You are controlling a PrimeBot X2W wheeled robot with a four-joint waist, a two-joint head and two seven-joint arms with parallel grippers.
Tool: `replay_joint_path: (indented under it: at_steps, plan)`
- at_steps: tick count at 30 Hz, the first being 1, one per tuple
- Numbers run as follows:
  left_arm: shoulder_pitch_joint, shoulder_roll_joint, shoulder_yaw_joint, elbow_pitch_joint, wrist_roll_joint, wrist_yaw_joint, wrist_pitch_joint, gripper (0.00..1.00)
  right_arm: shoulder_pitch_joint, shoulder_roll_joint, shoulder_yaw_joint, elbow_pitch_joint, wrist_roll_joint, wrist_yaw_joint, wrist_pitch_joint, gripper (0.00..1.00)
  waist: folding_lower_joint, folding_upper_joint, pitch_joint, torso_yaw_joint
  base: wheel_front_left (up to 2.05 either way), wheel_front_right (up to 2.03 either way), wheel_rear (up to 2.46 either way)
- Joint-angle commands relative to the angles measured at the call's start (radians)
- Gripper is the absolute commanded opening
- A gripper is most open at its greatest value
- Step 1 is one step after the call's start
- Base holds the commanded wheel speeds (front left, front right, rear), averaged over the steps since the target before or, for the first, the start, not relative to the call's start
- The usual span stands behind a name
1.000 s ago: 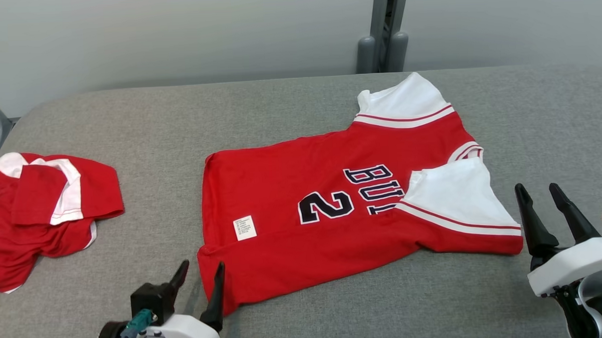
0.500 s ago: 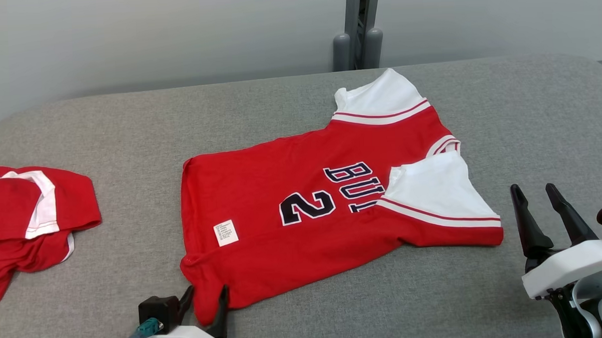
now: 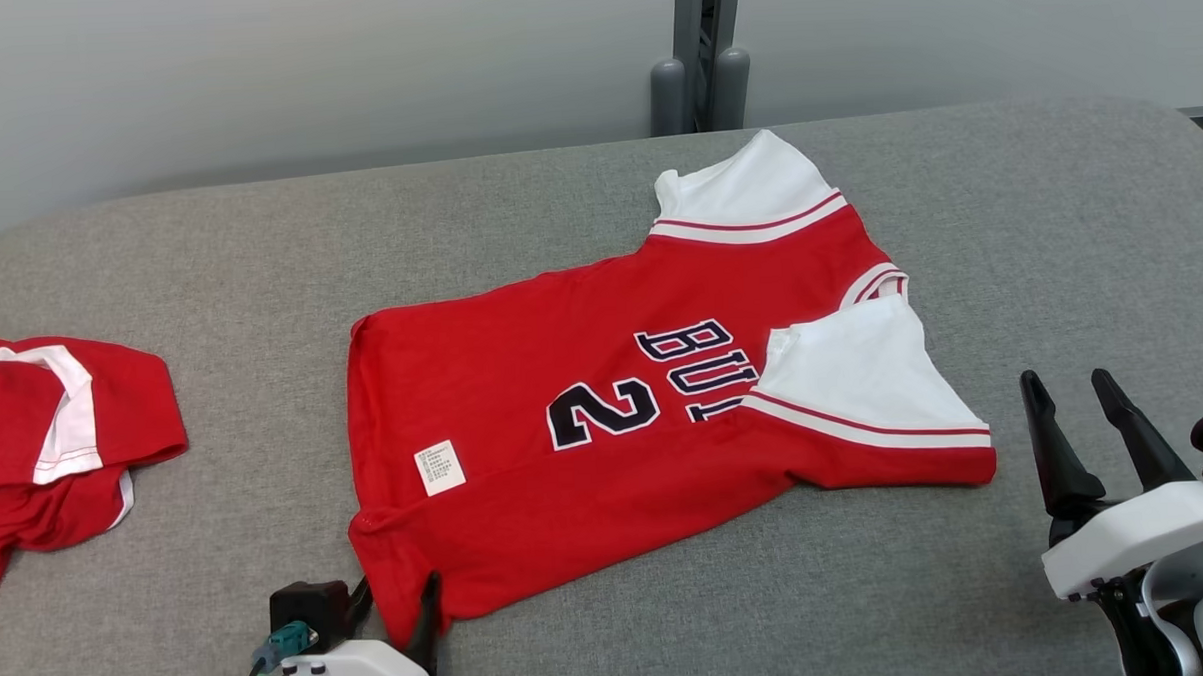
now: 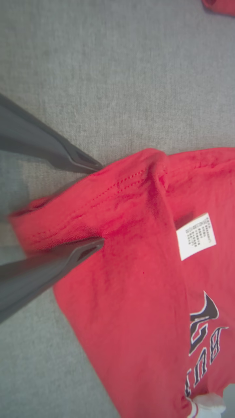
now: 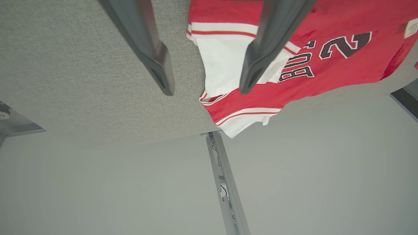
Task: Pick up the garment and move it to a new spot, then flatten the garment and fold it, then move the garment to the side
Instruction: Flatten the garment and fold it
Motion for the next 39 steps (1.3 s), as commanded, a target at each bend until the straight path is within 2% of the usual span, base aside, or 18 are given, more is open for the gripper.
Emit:
replay_joint_path:
  at_steps: [1,7,12,17,21,29,30,36,37,38,39]
  plan:
    - [0.001,0.004,-0.011,0.018,-0.007,-0.010,0.020,0.00,0.000,0.001,-0.002,0.006,-0.005,0.000,0.006,1.00,0.0000,-0.0001,0.001,0.002,0.00,0.00,0.00]
    - [-0.013,0.027,-0.019,0.001,0.010,-0.019,0.006,0.00,0.000,0.012,-0.018,0.039,-0.017,0.000,0.012,1.00,0.0000,-0.0001,-0.002,0.009,0.00,0.00,0.00]
    - [-0.040,0.071,-0.020,-0.042,0.050,0.014,-0.022,0.00,-0.001,0.041,-0.048,0.103,-0.020,0.000,0.019,1.00,0.0000,-0.0001,-0.006,0.021,0.00,0.00,0.00]
    - [-0.044,0.104,-0.040,-0.098,0.081,0.024,-0.014,0.00,-0.024,0.093,-0.090,0.204,0.085,0.000,0.052,1.00,0.0000,-0.0001,-0.004,0.034,0.00,0.00,0.00]
    - [-0.036,0.108,-0.057,-0.141,0.089,0.026,0.009,0.00,-0.054,0.114,-0.076,0.278,0.181,0.000,0.077,1.00,0.0000,-0.0001,0.003,0.045,0.00,0.00,0.00]
    - [-0.028,0.114,-0.075,-0.198,0.096,0.038,0.037,0.00,-0.124,0.119,-0.033,0.431,0.219,0.000,0.045,1.00,0.0000,-0.0001,0.022,0.062,0.00,0.00,0.00]
    - [-0.032,0.118,-0.078,-0.211,0.096,0.043,0.042,0.00,-0.151,0.113,-0.025,0.482,0.233,0.000,0.028,1.00,0.0000,-0.0001,0.029,0.070,0.00,0.00,0.00]
    - [-0.037,0.126,-0.085,-0.231,0.098,0.048,0.054,0.00,-0.197,0.106,-0.015,0.555,0.285,-0.001,0.008,1.00,0.0000,-0.0001,0.042,0.083,0.00,0.00,0.00]
    - [-0.037,0.127,-0.086,-0.235,0.098,0.049,0.055,0.00,-0.204,0.107,-0.003,0.561,0.290,-0.001,0.010,0.67,0.0000,-0.0001,0.043,0.085,0.00,0.00,0.00]
    - [-0.037,0.128,-0.088,-0.237,0.099,0.051,0.057,0.00,-0.209,0.106,0.014,0.561,0.293,-0.001,0.007,0.19,0.0000,-0.0001,0.045,0.086,0.00,0.00,0.00]
    - [-0.037,0.129,-0.089,-0.239,0.098,0.052,0.058,0.00,-0.213,0.105,0.031,0.556,0.298,0.000,0.006,0.00,0.0000,-0.0001,0.045,0.087,0.00,0.00,0.00]
